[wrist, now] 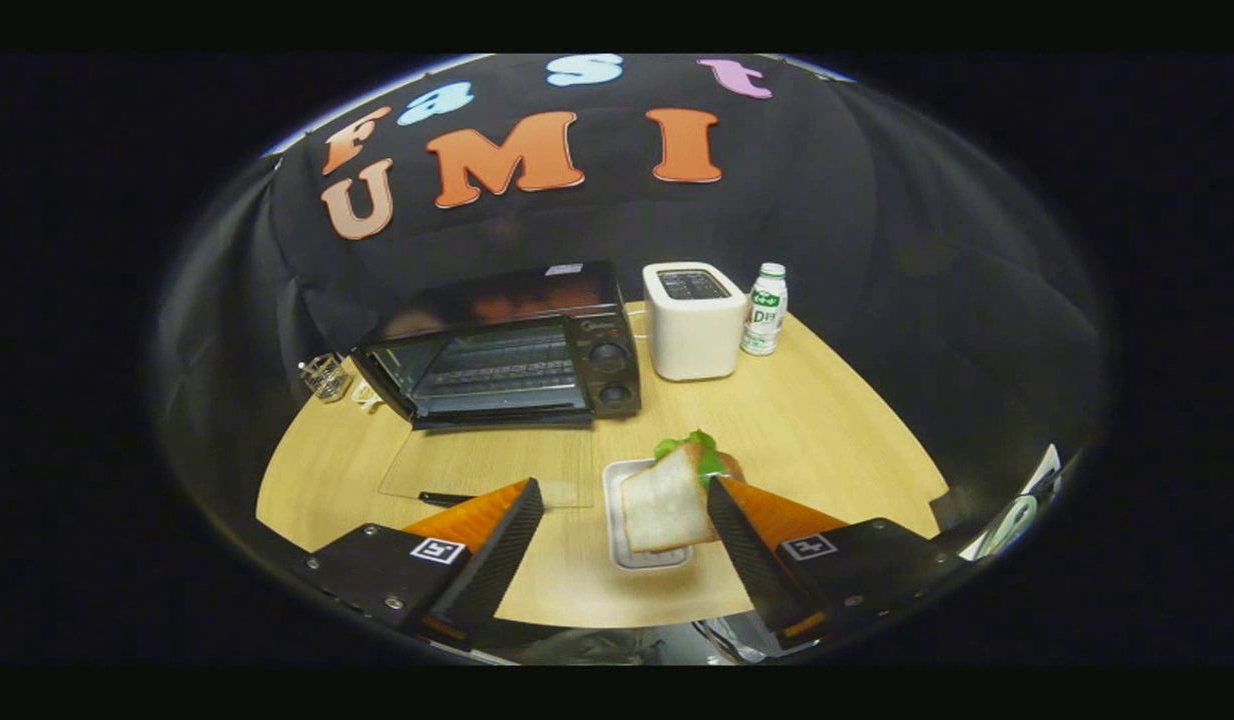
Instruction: Open the toaster oven, put the food inside, and close the toaster oven door.
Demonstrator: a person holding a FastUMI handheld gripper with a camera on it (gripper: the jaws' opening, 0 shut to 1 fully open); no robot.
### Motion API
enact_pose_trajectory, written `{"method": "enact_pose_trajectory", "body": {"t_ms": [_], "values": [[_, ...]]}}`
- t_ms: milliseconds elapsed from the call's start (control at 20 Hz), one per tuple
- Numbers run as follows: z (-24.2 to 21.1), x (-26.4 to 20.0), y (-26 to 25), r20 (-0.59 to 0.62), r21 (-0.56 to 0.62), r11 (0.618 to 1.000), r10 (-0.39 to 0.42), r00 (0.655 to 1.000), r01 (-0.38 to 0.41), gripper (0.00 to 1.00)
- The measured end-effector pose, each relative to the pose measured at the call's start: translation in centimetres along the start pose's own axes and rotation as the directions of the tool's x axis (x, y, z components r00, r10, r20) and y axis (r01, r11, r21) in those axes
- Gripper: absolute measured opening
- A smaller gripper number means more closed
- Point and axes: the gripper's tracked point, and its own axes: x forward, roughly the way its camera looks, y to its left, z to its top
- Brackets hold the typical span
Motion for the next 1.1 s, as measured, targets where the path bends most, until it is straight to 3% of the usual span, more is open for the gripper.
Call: {"method": "enact_pose_trajectory", "body": {"t_ms": [350,650,1000,1100], "values": [[0.8,1.9,-5.0,-0.189,0.042,0.991,0.133,0.973,-0.127,0.98],[-2.1,6.4,-4.8,-0.386,0.118,0.965,0.263,0.884,-0.236,0.99],[-5.5,9.8,-4.0,-0.515,0.15,0.945,0.325,0.793,-0.289,0.98],[-6.4,9.9,-3.3,-0.544,0.163,0.935,0.352,0.762,-0.316,0.92]]}}
